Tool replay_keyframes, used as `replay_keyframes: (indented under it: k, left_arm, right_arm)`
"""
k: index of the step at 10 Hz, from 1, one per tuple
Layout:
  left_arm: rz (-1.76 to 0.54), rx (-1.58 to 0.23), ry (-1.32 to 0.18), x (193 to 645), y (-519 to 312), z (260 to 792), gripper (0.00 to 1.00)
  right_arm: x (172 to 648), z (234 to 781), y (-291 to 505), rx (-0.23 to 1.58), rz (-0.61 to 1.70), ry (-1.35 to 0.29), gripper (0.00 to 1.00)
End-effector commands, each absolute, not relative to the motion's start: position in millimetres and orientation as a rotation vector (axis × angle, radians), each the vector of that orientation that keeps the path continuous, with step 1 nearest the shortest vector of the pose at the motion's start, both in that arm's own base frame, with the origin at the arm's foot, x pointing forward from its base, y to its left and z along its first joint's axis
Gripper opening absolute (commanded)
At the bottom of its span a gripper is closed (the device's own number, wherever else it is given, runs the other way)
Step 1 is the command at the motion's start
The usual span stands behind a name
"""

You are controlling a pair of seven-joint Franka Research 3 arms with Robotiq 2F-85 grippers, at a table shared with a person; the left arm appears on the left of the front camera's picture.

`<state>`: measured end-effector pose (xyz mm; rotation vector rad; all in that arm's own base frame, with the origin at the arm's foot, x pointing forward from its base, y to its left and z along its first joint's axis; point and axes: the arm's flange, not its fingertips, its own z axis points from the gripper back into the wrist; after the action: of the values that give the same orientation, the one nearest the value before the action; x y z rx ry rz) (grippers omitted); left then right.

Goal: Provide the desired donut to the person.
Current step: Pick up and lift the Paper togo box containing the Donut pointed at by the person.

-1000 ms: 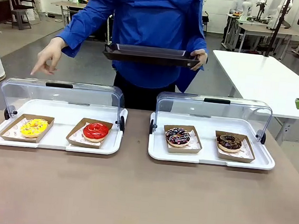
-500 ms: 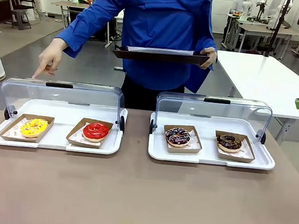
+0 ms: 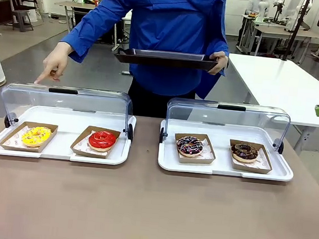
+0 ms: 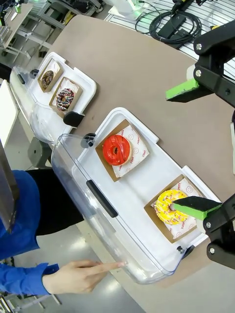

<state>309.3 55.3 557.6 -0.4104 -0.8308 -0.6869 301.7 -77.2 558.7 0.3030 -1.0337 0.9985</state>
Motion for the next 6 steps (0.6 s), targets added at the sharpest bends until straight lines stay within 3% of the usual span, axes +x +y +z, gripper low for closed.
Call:
replay_keyframes:
  k: [1, 3, 6]
  left_arm:
    - [-0.685, -0.411, -0.817, 307.8, 55.2, 557.5, 1.0]
    - [-0.687, -0.41, -0.831, 309.3, 55.3, 557.6, 1.0]
    - [-0.887, -0.222, -0.443, 353.6, 18.2, 554.3, 1.0]
  right_arm:
    - [302.3, 558.5, -75.9, 0.312, 1.001, -1.034, 1.0]
    - [302.3, 558.5, -75.9, 0.312, 1.001, -1.034, 1.0]
    - [302.3, 558.5, -75.9, 0.312, 1.001, -1.034, 1.0]
